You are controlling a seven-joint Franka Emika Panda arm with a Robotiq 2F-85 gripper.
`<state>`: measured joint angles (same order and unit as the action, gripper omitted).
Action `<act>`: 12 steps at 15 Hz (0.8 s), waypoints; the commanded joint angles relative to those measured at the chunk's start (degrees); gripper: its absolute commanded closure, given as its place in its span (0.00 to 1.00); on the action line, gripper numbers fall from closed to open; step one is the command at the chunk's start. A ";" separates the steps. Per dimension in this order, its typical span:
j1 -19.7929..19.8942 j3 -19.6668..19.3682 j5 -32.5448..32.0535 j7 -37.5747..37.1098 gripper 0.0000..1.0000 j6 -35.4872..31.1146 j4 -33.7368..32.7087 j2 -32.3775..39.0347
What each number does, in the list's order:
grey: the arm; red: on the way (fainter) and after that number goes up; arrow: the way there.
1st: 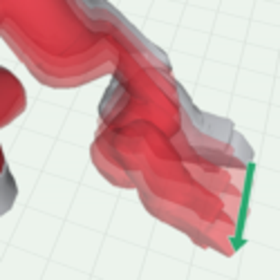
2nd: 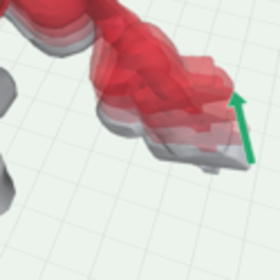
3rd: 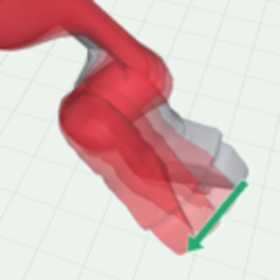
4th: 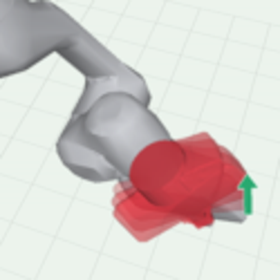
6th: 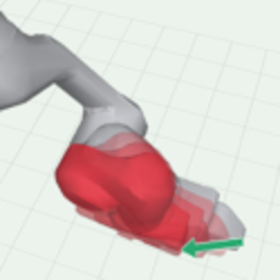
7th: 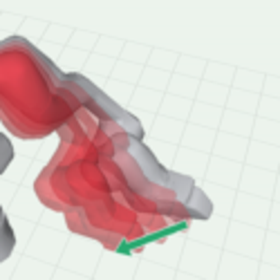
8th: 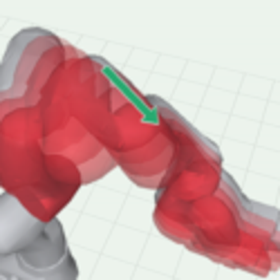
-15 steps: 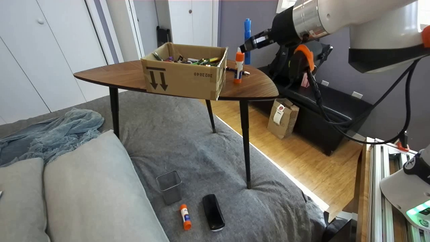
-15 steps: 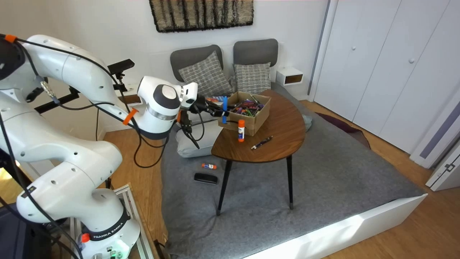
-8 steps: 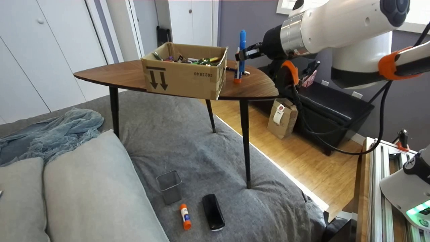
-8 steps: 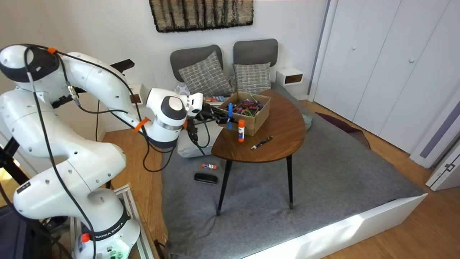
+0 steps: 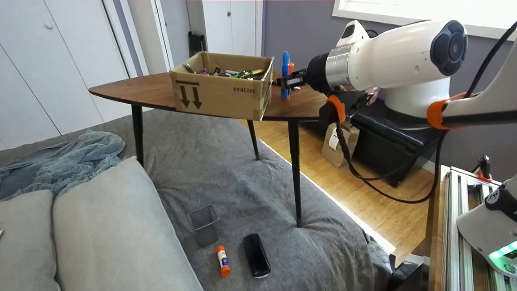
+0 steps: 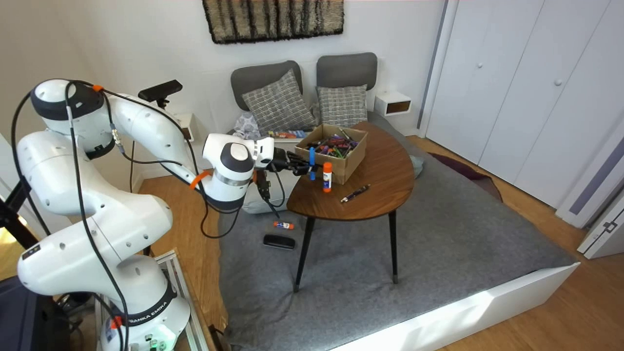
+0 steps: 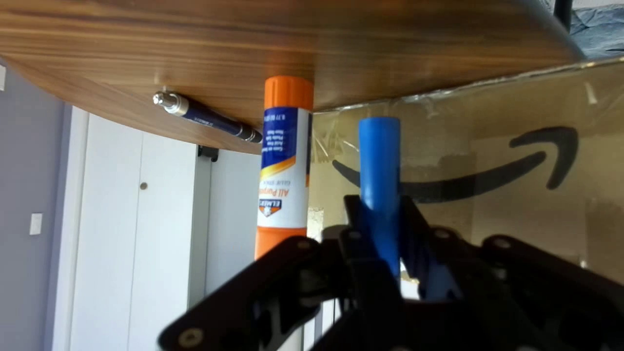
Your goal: Remove the blue object from the box
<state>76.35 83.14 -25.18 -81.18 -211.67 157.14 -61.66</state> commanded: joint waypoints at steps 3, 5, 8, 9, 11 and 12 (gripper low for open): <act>1.20 4.60 5.50 -4.33 0.95 -1.30 0.05 -6.38; 1.50 5.70 7.07 -4.71 0.95 -1.42 0.05 -7.22; 1.79 6.93 8.85 -5.13 0.95 -1.38 0.05 -8.10; 1.91 7.25 9.20 -5.24 0.95 -1.28 0.05 -7.99; 2.13 7.90 10.14 -5.39 0.95 -1.35 0.05 -8.40; 2.20 8.11 10.57 -5.33 0.95 -1.33 0.04 -8.28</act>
<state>77.87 89.93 -16.90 -84.09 -211.67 157.18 -66.82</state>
